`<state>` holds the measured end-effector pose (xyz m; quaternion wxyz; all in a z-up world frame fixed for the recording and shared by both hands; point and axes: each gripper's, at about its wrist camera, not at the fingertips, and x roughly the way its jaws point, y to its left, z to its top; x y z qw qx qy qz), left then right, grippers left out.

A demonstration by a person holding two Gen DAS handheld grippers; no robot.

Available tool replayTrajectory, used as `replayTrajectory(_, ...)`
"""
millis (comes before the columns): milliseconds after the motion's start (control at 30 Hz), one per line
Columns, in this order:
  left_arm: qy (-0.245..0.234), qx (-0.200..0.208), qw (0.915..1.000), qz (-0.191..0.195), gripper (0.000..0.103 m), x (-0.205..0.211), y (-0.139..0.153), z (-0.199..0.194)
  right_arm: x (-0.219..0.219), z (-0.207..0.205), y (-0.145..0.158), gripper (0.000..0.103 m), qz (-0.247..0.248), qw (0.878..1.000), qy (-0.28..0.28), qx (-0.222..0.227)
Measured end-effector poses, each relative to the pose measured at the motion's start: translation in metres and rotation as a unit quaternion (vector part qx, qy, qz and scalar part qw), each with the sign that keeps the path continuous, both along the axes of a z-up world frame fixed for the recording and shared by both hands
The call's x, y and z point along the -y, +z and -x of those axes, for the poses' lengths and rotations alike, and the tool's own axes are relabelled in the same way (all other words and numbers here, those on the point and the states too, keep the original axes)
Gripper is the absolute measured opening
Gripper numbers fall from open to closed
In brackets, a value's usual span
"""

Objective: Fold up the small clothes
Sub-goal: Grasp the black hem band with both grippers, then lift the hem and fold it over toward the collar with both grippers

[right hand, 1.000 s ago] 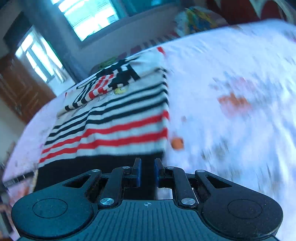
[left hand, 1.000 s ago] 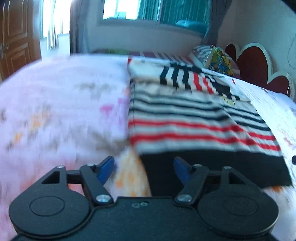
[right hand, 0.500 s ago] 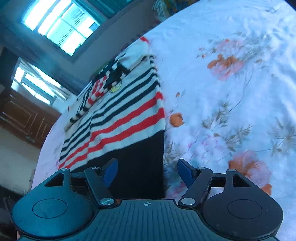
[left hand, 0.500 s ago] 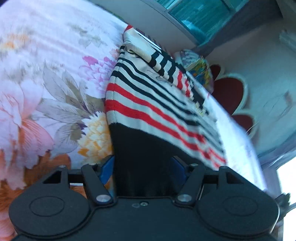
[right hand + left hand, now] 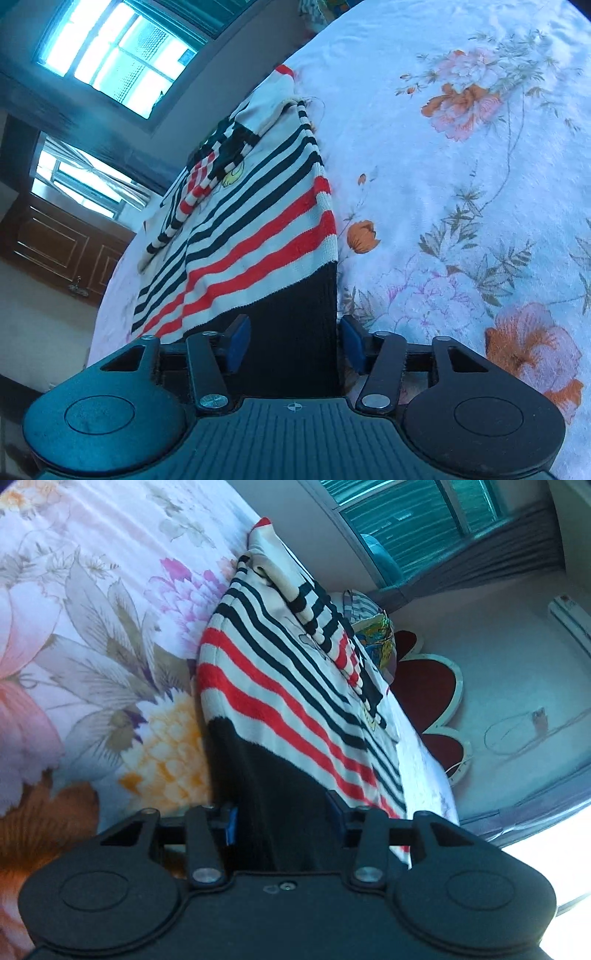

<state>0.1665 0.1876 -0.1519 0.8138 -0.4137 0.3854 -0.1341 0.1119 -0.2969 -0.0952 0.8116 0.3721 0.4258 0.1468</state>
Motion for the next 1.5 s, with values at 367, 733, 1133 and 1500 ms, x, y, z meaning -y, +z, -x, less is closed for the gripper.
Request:
replayTrajectory(367, 0.013, -0.018, 0.9989, -0.042, 0.014, -0.002, 0.002, -0.01, -0.006, -0.022, 0.001, 0.029, 0.029, 0.999, 0.024, -0.009)
replayTrajectory(733, 0.068, 0.044, 0.9964, -0.024, 0.005, -0.026, 0.008, 0.026, -0.005, 0.006, 0.028, 0.003, 0.049, 0.995, 0.012, 0.086)
replayTrajectory(1133, 0.071, 0.034, 0.9965, -0.028, 0.005, -0.026, 0.024, 0.011, -0.004, -0.013, 0.034, 0.003, 0.021, 0.997, 0.012, 0.071)
replayTrajectory(1500, 0.07, 0.089, 0.9935, -0.014, 0.005, -0.032, 0.087, -0.046, -0.011, -0.069, 0.104, 0.003, 0.045, 0.988, 0.019, 0.144)
